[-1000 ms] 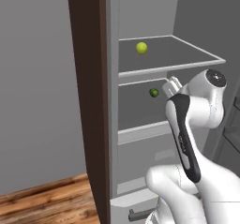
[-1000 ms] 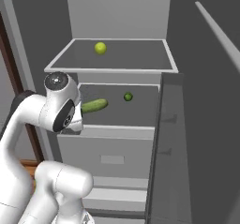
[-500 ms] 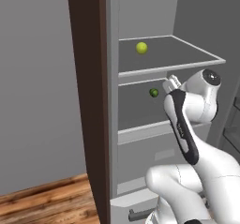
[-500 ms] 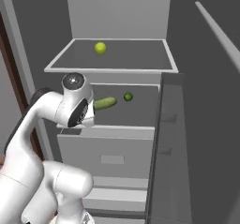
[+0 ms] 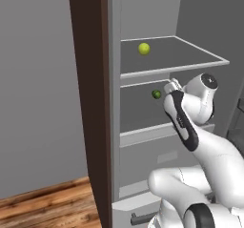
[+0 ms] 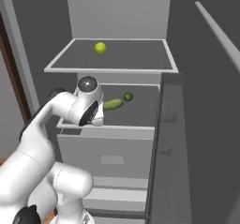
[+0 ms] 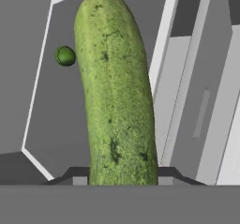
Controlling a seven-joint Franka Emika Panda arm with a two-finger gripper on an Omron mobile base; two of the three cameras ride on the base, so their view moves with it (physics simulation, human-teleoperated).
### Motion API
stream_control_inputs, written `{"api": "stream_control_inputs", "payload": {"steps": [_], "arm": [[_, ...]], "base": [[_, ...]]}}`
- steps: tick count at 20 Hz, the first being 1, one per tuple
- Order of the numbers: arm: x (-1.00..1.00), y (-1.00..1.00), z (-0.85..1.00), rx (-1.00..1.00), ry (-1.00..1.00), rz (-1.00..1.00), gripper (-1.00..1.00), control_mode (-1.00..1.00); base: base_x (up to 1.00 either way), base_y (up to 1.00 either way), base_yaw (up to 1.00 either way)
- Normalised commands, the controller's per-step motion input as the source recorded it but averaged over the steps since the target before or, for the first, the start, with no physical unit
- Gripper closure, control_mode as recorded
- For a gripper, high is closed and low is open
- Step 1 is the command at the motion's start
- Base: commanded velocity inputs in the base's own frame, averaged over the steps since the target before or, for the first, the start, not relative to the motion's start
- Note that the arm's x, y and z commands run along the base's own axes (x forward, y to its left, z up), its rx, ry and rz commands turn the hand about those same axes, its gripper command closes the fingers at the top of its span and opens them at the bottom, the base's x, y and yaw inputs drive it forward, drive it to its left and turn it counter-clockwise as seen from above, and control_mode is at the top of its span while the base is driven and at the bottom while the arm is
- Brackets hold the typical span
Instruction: Place the cucumber in the correct fridge rack based on whether it is a fruit or vegetable. Finally, close the fridge door.
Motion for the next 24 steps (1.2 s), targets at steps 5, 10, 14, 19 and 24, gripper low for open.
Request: {"api": "stream_control_inputs", "payload": {"steps": [5, 10, 14, 19, 24], "arm": [[0.32, 0.0, -0.11, 0.08, 0.09, 0.0, 1.0, -1.0], [0.16, 0.0, -0.23, 0.06, 0.08, 0.0, 1.0, -1.0], [0.28, 0.0, -0.22, 0.02, 0.02, 0.0, 1.0, -1.0], [0.16, 0.0, -0.26, 0.0, 0.01, 0.0, 1.0, -1.0], [0.15, 0.14, -0.16, 0.0, 0.0, 0.0, 1.0, -1.0]], "base": [[0.0, 0.0, 0.0], [0.0, 0.0, 0.0], [0.0, 0.0, 0.0], [0.0, 0.0, 0.0], [0.0, 0.0, 0.0]]}}
